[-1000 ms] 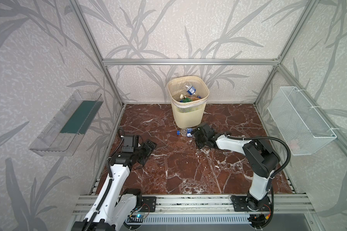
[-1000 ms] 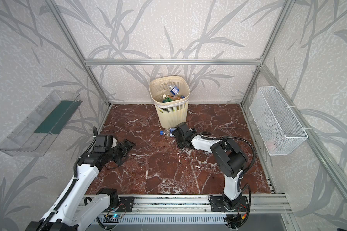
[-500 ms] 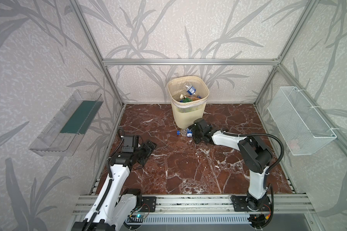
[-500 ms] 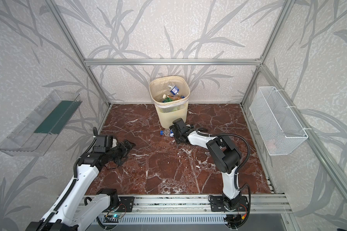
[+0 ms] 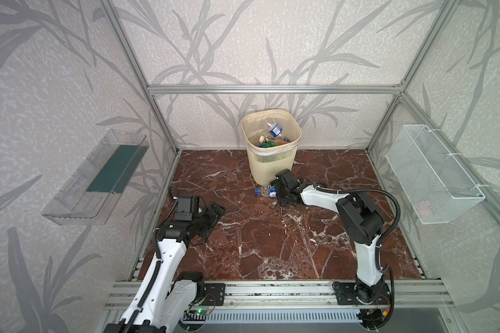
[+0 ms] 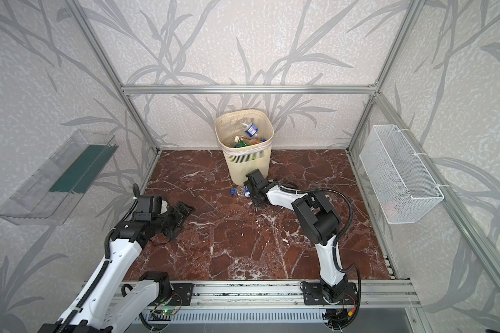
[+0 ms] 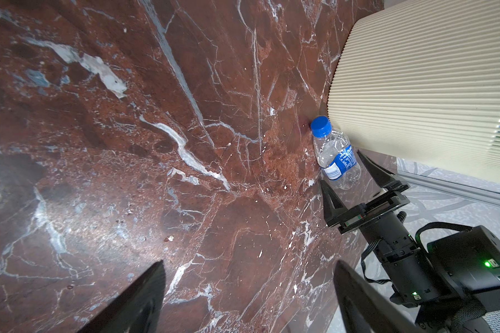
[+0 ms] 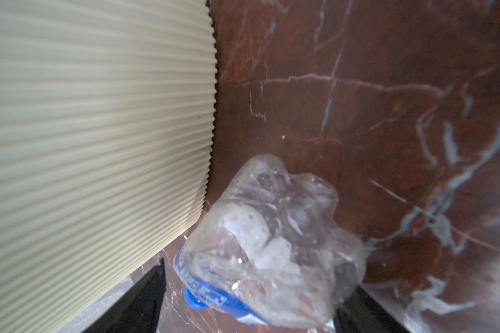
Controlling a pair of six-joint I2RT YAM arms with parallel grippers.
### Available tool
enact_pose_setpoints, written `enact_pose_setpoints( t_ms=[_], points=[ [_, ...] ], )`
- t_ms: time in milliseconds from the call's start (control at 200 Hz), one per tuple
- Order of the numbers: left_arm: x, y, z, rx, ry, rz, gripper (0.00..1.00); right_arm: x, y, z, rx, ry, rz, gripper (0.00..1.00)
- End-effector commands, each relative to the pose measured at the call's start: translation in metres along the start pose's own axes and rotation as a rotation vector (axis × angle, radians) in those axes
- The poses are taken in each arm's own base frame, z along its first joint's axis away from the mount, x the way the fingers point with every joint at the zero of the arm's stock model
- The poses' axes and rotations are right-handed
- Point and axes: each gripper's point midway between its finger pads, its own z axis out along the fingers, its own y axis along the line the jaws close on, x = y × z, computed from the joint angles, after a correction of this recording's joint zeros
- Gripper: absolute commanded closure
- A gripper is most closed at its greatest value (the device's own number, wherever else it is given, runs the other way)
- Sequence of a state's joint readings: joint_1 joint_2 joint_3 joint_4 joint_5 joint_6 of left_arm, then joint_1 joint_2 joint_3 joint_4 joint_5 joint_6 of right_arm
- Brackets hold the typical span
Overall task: Throw the plastic bottles in the bin
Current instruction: 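Lower the right gripper onto the clear blue-labelled water bottle and grasp it, then drag the blue-labelled bottle nearer the robot with the right gripper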
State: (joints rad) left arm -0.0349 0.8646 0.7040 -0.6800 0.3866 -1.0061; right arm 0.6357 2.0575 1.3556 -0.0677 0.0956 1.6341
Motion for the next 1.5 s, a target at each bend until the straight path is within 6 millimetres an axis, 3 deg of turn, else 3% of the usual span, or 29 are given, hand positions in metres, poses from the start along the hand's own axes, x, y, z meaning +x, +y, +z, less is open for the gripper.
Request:
enact_pose_setpoints(
  t_ms=[0,440,560,705,945,1170,1389,1494],
  points=[
    [-0.001,0.002,-0.004,-0.009,-0.015,-0.008,0.09,-0.007,-0.011,0.008,0.057,-0.033,-0.005,0.15],
    [-0.001,0.006,-0.002,-0.015,-0.017,-0.015,0.09,-0.023,-0.043,0.002,0.128,-0.06,-0.068,0.32],
    [-0.002,0.006,-0.002,-0.016,-0.02,-0.013,0.09,-0.03,-0.062,-0.008,0.157,-0.059,-0.105,0.34],
    [-0.001,0.008,0.001,-0.017,-0.017,-0.017,0.09,-0.038,-0.099,-0.021,0.201,-0.028,-0.125,0.36],
    [-0.003,0.009,0.006,-0.023,-0.016,-0.016,0.09,-0.04,-0.158,-0.052,0.276,0.097,-0.281,0.39],
    [-0.006,0.009,0.011,-0.031,-0.015,-0.016,0.09,-0.016,-0.215,-0.087,0.381,0.324,-0.537,0.41],
    [-0.009,0.005,0.017,-0.034,-0.005,-0.016,0.09,-0.005,-0.242,-0.139,0.369,0.39,-0.716,0.42],
    [-0.009,0.001,0.02,-0.03,0.019,-0.009,0.09,-0.006,-0.24,-0.162,0.352,0.363,-0.798,0.38]
  ],
)
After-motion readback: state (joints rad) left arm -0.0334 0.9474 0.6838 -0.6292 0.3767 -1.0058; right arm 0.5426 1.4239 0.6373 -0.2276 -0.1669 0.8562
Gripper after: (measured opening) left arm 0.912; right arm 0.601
